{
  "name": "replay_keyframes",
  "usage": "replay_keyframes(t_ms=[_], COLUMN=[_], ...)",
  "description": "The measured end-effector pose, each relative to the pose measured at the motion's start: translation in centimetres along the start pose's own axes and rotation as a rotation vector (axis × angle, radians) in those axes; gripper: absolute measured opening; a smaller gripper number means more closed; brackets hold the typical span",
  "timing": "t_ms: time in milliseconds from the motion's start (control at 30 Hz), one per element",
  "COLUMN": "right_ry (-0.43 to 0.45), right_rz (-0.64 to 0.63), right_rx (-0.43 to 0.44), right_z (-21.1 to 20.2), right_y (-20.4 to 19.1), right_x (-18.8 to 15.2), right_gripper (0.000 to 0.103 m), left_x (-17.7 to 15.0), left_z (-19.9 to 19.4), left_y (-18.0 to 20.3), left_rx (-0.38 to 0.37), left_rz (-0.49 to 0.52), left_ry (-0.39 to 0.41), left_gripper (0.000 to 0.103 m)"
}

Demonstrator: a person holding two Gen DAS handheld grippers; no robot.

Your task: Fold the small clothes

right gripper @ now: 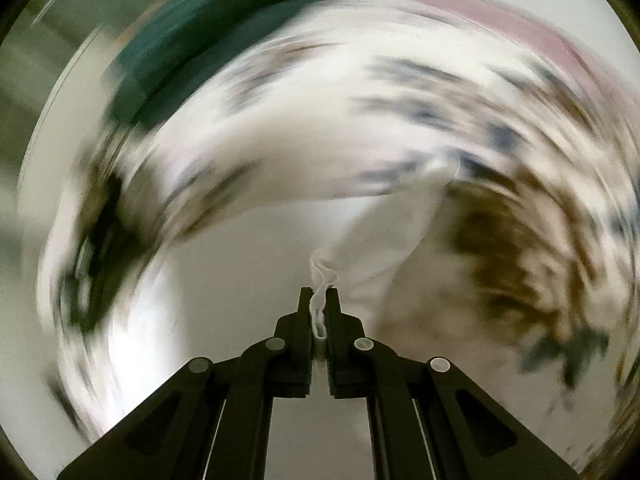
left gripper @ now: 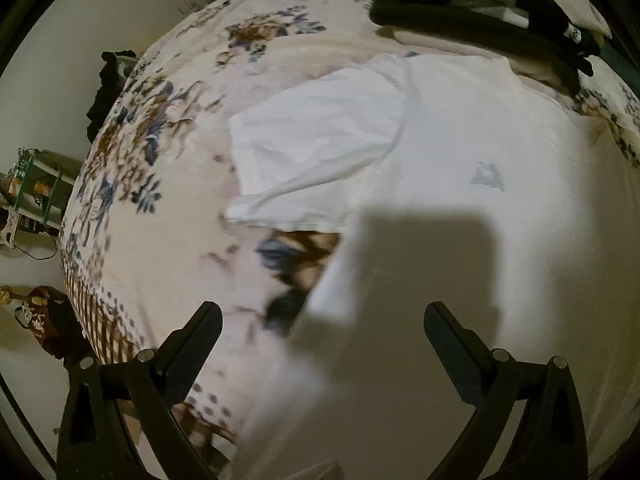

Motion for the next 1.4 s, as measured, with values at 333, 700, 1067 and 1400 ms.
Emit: replay_keyframes(t_ms=[333,700,1067,1400], right_ry=[-0.303,-0.624,-0.558,-0.518], right_rz=[-0.189,-0.303,-0.112,-0.019], right_rx=[0.221,0.007,0.011,-0.01], right_z=[0.3,9.2,6.3,3.3], right_y=[-11.8,-8.3,-4.6,-1.1], right_x=[-3.6,-13.6,-13.4,-13.2], right_gripper=[0.057,0.057,0.057,0.057], left_x=[-0.2,0.6,6.5,10.5], left_z=[2.5,7.6,12.0,-1.7], left_y=[-8.5,-12.8,-8.1,7.0], left_rx=[0.053,-0.134,-0.648,-0.538], left_rz=[-0.076,-0.352,-0.801,0.086], left_ry=[-0.012,-0.169,-0.183,0.188], left_gripper=[0.103,0.103,0.012,0.004])
Point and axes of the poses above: each gripper's, at about its wrist camera, not at the fingertips, and z roughly the way its jaws point, y to its right, x to its top, the point moved 9 cm from there along z, roughly the way its jaws point, and after that the axes turned 5 degrees about -z, right-handed, at the moved point
